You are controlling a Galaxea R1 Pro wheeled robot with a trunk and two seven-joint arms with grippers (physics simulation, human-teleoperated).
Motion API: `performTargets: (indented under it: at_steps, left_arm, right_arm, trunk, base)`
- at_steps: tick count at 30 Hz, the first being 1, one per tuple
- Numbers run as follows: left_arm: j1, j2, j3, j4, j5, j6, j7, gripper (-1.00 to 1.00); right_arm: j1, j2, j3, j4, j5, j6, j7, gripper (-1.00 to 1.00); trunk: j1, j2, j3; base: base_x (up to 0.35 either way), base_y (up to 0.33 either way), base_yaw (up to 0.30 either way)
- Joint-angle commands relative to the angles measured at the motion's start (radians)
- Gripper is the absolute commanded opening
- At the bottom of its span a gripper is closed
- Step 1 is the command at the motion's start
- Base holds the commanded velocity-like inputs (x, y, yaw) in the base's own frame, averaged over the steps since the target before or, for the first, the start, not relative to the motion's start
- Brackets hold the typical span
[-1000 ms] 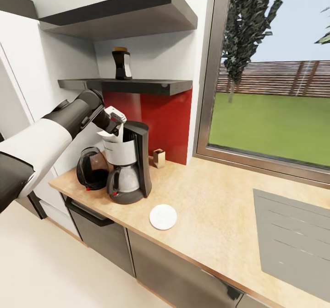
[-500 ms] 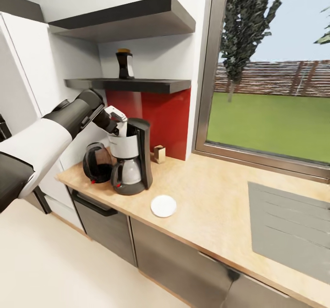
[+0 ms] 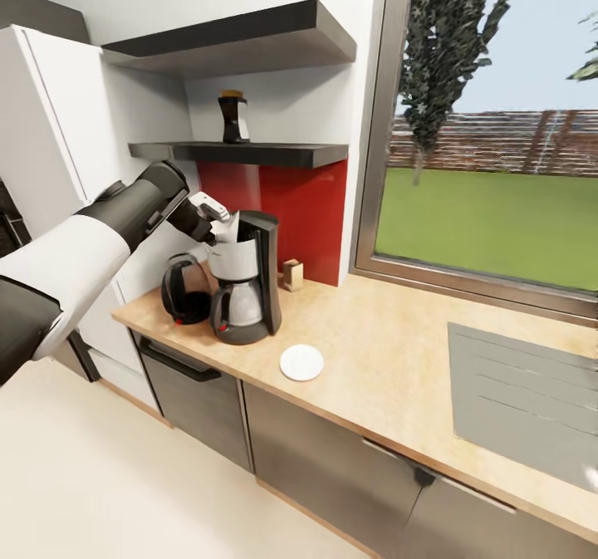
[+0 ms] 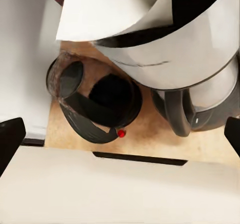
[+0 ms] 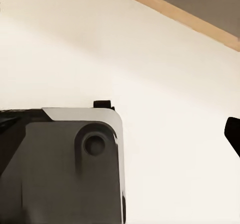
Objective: Set up a coffee station on the kitchen countertop: keep the coffee maker on the countertop, move the bottle of coffee from the kitchen shelf to the counter next to the coffee maker, place a paper coffee filter on top of the coffee maker, put the saucer next to the coffee maker with the coffee cup on the saucer, and place the electric kettle next to the coffee maker.
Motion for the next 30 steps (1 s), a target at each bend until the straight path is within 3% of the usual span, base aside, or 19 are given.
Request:
performTargets:
  at_steps: [1,10,13,15,17,18,19,21,22,23,26,28,30]
  left_arm:
    - [-0.001,0.002,-0.005,-0.002,-0.010,0.001,-0.011,1.00]
    - [0.012,0.037,-0.006,0.011,-0.007,0.000,-0.013,1.00]
    - [0.052,0.070,0.017,0.010,0.007,-0.002,-0.016,1.00]
    - [0.087,0.088,0.054,0.007,0.018,-0.004,-0.014,1.00]
    - [0.177,0.110,0.159,0.001,0.026,-0.050,-0.011,1.00]
    - [0.191,0.113,0.176,0.001,0.027,-0.062,-0.011,1.00]
    - [0.233,0.124,0.226,-0.001,0.027,-0.098,-0.010,1.00]
    - [0.295,0.144,0.287,-0.002,0.028,-0.142,-0.011,1.00]
    - [0.362,0.160,0.337,-0.002,0.028,-0.188,-0.012,1.00]
    - [0.379,0.163,0.348,-0.002,0.028,-0.201,-0.012,1.00]
    - [0.557,0.172,0.464,-0.002,0.028,-0.346,-0.011,1.00]
    - [0.631,0.172,0.517,-0.002,0.030,-0.413,-0.011,1.00]
    - [0.755,0.171,0.626,-0.001,0.031,-0.536,-0.011,1.00]
  right_arm:
    - [-0.001,0.001,-0.006,0.001,0.010,-0.004,0.000,1.00]
    - [-0.001,0.001,-0.006,0.001,0.010,-0.003,0.000,1.00]
    - [-0.001,0.001,-0.006,0.001,0.010,-0.003,0.000,1.00]
    - [-0.001,0.001,-0.006,0.002,0.010,-0.003,0.000,1.00]
    - [-0.001,0.001,-0.006,0.002,0.011,-0.003,0.000,1.00]
    - [-0.001,0.001,-0.006,0.002,0.011,-0.003,0.000,1.00]
    - [-0.001,0.001,-0.006,0.002,0.011,-0.003,0.000,1.00]
    - [-0.001,0.001,-0.006,0.002,0.012,-0.003,0.000,1.00]
    - [-0.001,0.001,-0.006,0.002,0.012,-0.003,0.000,1.00]
    - [-0.001,0.001,-0.006,0.002,0.012,-0.003,0.000,1.00]
    - [-0.001,0.001,-0.006,0.002,0.012,-0.003,0.000,1.00]
    - [-0.001,0.001,-0.006,0.002,0.012,-0.003,0.000,1.00]
    - [-0.001,0.001,-0.006,0.002,0.012,-0.003,0.000,1.00]
  trunk:
    - [0.000,-0.002,-0.002]
    - [0.000,-0.002,-0.002]
    - [0.000,-0.002,-0.002]
    - [0.000,-0.002,-0.002]
    - [0.000,-0.002,-0.002]
    - [0.000,-0.002,-0.002]
    - [0.000,-0.002,-0.002]
    - [0.000,-0.002,-0.002]
    - [0.000,-0.002,-0.002]
    - [0.000,-0.002,-0.002]
    - [0.000,-0.002,-0.002]
    - [0.000,-0.002,-0.002]
    - [0.000,-0.002,-0.002]
  base:
    - [-0.286,0.118,0.000]
    - [-0.227,0.217,0.000]
    - [-0.027,0.295,0.000]
    - [-0.009,0.300,0.000]
    - [-0.002,0.290,0.000]
    - [-0.001,0.275,0.000]
    - [-0.001,0.235,0.000]
    - [0.000,0.142,0.000]
    - [0.000,0.045,0.000]
    - [0.000,0.036,0.000]
    - [0.000,0.010,0.000]
    - [0.000,0.002,0.000]
    - [0.000,0.000,0.000]
